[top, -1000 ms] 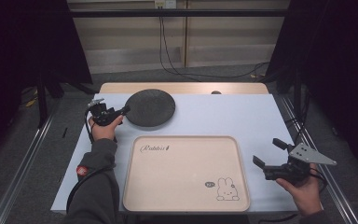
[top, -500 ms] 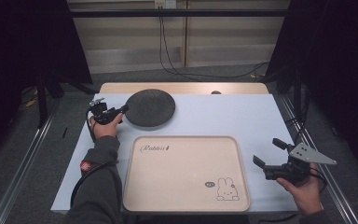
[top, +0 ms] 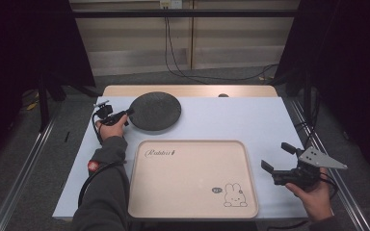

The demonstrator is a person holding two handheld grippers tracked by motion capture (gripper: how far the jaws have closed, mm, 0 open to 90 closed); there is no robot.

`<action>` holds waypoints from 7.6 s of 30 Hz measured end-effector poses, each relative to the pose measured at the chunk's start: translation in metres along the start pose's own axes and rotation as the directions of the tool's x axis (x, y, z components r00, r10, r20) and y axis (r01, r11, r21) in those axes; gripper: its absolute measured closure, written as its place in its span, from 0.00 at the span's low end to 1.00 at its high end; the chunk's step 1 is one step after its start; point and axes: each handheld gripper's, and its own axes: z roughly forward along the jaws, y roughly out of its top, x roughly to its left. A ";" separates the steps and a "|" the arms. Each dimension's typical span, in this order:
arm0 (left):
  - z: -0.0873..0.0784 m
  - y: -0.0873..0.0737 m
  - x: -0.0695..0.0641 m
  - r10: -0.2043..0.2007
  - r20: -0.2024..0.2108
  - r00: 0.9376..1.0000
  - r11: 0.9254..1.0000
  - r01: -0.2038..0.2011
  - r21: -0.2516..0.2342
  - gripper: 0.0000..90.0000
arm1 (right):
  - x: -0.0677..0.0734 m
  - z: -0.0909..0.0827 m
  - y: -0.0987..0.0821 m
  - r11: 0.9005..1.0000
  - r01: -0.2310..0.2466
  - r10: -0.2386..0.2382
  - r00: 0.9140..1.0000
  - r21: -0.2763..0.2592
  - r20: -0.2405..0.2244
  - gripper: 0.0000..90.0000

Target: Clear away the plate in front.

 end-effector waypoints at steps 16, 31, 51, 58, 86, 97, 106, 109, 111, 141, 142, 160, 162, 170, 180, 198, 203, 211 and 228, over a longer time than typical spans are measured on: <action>0.014 -0.007 -0.006 -0.107 -0.012 0.994 0.994 0.107 0.018 0.69 | 0.000 -0.001 0.000 1.000 0.002 -0.002 1.000 0.001 0.004 0.01; 0.016 -0.011 -0.008 -0.217 -0.043 0.975 0.976 0.216 -0.021 0.83 | -0.001 -0.001 0.000 1.000 0.003 -0.003 1.000 0.002 -0.009 0.02; 0.004 0.004 -0.031 -0.247 0.067 0.967 0.966 0.251 -0.058 0.96 | -0.004 -0.003 0.002 1.000 -0.012 0.012 1.000 -0.005 -0.004 0.02; 0.004 0.012 -0.043 -0.179 0.069 0.982 0.981 0.183 -0.062 0.97 | -0.004 -0.004 0.003 0.999 -0.026 0.026 1.000 -0.023 -0.011 0.02; -0.015 0.044 -0.067 -0.170 0.124 0.978 0.985 0.170 0.014 0.95 | -0.005 -0.006 0.003 0.999 -0.021 0.020 1.000 -0.038 -0.022 0.00; -0.037 0.049 -0.071 -0.175 0.184 0.967 0.984 0.177 0.010 0.95 | -0.004 -0.006 0.003 0.998 -0.022 0.021 0.999 -0.052 -0.029 0.00; -0.054 0.049 -0.074 -0.165 0.227 0.960 0.986 0.158 0.048 0.95 | -0.003 -0.005 0.003 0.998 -0.022 0.020 0.999 -0.050 -0.042 0.00; -0.062 0.045 -0.073 -0.176 0.252 0.952 0.984 0.166 0.061 0.95 | -0.003 -0.006 0.003 0.998 -0.015 0.013 0.999 -0.059 -0.045 0.00; -0.066 0.043 -0.073 -0.180 0.266 0.947 0.983 0.164 0.082 0.95 | -0.004 -0.006 0.003 0.998 -0.018 0.016 0.999 -0.056 -0.046 0.00; -0.101 0.017 -0.087 -0.147 0.363 0.920 0.979 0.083 0.185 0.95 | 0.000 -0.003 0.002 0.998 0.007 -0.010 0.999 -0.060 -0.043 0.00; -0.101 0.016 -0.088 -0.142 0.359 0.922 0.979 0.077 0.189 0.95 | -0.001 -0.003 0.002 0.998 0.011 -0.013 0.999 -0.061 -0.044 0.00; -0.112 -0.001 -0.092 -0.121 0.391 0.912 0.973 0.031 0.228 0.95 | 0.001 -0.003 0.002 0.998 0.005 -0.008 0.999 -0.060 -0.049 0.00; -0.114 -0.003 -0.095 -0.110 0.396 0.912 0.972 0.017 0.232 0.95 | 0.000 -0.003 0.002 0.998 0.014 -0.017 0.999 -0.066 -0.047 0.00; -0.121 -0.015 -0.106 -0.062 0.439 0.897 0.974 -0.042 0.223 0.95 | 0.001 -0.003 0.002 0.998 0.013 -0.016 0.999 -0.059 -0.050 0.00; -0.126 -0.029 -0.113 -0.031 0.464 0.885 0.970 -0.085 0.228 0.95 | 0.000 -0.003 0.002 0.997 0.014 -0.018 0.999 -0.070 -0.046 0.00; -0.130 -0.053 -0.127 0.003 0.490 0.872 0.952 -0.153 0.267 0.95 | 0.000 -0.002 0.002 0.998 0.017 -0.020 0.999 -0.066 -0.035 0.00; -0.128 -0.062 -0.128 0.005 0.490 0.872 0.942 -0.168 0.291 0.95 | 0.000 -0.002 0.002 0.997 0.024 -0.027 0.999 -0.071 -0.033 0.00; -0.125 -0.078 -0.129 -0.005 0.491 0.871 0.926 -0.181 0.331 0.95 | 0.000 -0.002 0.002 0.998 0.018 -0.020 0.999 -0.064 -0.037 0.00; -0.120 -0.096 -0.130 -0.008 0.489 0.872 0.911 -0.196 0.364 0.94 | 0.000 -0.002 0.002 0.997 0.025 -0.027 0.999 -0.067 -0.033 0.00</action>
